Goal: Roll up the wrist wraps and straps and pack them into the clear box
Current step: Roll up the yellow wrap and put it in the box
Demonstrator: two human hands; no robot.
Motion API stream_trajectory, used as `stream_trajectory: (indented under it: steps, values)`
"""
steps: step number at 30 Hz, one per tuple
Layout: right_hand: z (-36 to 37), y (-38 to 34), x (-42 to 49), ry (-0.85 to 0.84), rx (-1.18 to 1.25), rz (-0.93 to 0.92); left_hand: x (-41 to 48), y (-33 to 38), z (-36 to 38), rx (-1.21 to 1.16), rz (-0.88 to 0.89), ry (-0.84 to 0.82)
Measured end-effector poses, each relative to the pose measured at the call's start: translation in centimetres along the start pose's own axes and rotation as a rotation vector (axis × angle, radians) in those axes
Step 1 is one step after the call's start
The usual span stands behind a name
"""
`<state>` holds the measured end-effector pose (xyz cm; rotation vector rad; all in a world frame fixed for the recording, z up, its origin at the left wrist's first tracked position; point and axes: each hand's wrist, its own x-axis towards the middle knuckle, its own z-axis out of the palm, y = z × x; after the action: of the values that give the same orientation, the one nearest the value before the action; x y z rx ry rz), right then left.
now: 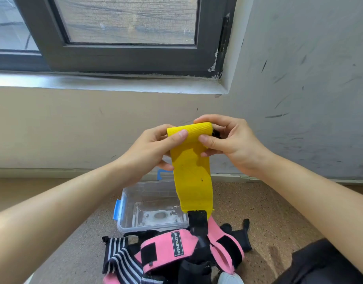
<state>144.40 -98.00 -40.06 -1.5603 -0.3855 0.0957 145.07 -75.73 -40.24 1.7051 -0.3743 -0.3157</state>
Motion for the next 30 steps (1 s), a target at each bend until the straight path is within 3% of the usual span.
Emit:
stream_trajectory:
  steps: [4,10,13,17,24,30]
  values:
    - [0.0,0.0,-0.1,0.001,-0.065,0.001,-0.1,0.0,0.0,-0.032,0.035,0.025]
    - [0.3,-0.2,0.1,-0.098,-0.054,0.273,-0.1,-0.5,0.2,-0.01,0.182,0.064]
    - [0.2,-0.2,0.0,-0.115,-0.02,0.303,-0.3,-1.0,0.0,-0.001,0.238,0.059]
    - [-0.1,-0.2,-0.1,-0.106,-0.03,0.227,-0.2,-1.3,-0.2,0.04,0.234,0.032]
    - [-0.1,-0.6,-0.2,-0.02,-0.081,0.086,0.0,-1.0,-0.2,-0.103,-0.046,-0.11]
    - [0.2,0.6,-0.2,0.042,-0.214,-0.073,0.0,-0.5,0.3,-0.123,-0.105,-0.023]
